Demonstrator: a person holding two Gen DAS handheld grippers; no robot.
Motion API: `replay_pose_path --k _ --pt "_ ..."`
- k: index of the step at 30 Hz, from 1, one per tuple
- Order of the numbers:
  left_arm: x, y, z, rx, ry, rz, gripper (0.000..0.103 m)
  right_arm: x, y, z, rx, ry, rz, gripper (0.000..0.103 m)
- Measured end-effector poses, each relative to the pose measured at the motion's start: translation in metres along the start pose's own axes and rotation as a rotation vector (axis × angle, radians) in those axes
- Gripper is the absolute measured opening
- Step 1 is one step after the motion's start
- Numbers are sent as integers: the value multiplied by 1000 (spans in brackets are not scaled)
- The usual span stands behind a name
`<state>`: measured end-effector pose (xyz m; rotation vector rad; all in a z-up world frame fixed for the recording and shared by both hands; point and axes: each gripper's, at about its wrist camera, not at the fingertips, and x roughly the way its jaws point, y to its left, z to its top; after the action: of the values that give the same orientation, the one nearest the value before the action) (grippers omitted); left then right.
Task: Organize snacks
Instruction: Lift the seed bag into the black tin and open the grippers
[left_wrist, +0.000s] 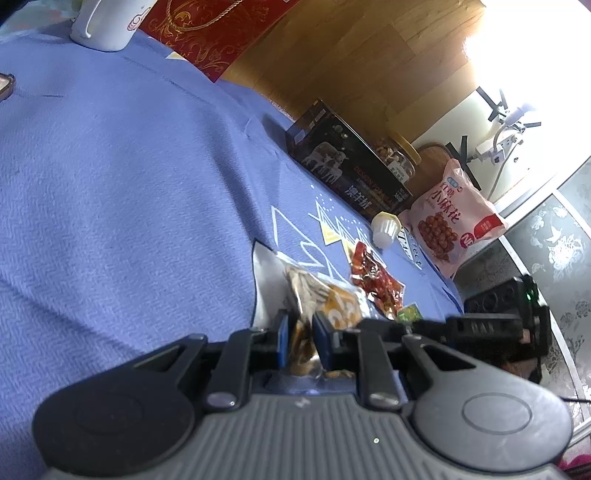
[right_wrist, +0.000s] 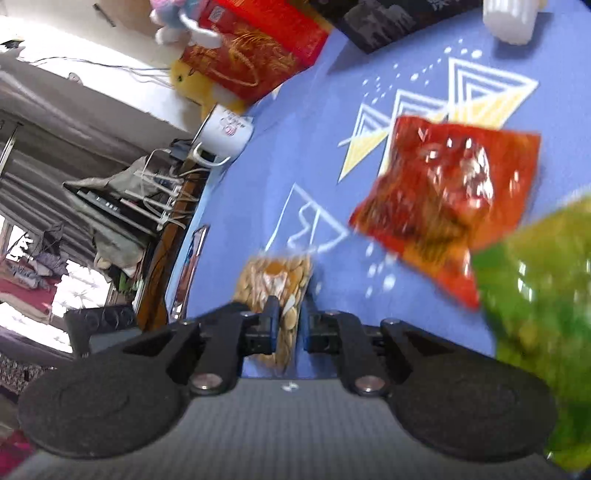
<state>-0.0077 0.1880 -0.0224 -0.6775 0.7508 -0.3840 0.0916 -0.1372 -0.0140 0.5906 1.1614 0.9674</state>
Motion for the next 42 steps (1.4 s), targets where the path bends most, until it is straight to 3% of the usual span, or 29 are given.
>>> replay_pose_path --k 7,11,17,23,30,34,37,39,42 --pt "4 -16 1 23 -5 22 17 -9 20 -12 -84 -56 -23 14" --pt "17 -33 16 44 1 -2 17 -25 26 1 -126 -136 -42 13" --pt "49 -74 50 157 4 -2 18 -50 26 24 -168 -236 -93 14" --pt "87 -117 106 274 -42 4 19 -78 18 73 -184 -329 -111 14" --pt "161 -149 195 387 -100 66 22 -87 15 167 -278 -439 -220 15" --pt "206 -141 225 388 -95 120 22 -72 -3 213 -314 -434 -293 15" --pt "227 -129 230 391 -87 180 28 -52 -18 233 -340 -393 -339 17" --pt "234 -126 229 404 -88 220 44 -39 -24 238 -364 -363 -368 20" --pt "232 -131 226 435 -101 225 51 -23 -27 236 -399 -330 -404 25"
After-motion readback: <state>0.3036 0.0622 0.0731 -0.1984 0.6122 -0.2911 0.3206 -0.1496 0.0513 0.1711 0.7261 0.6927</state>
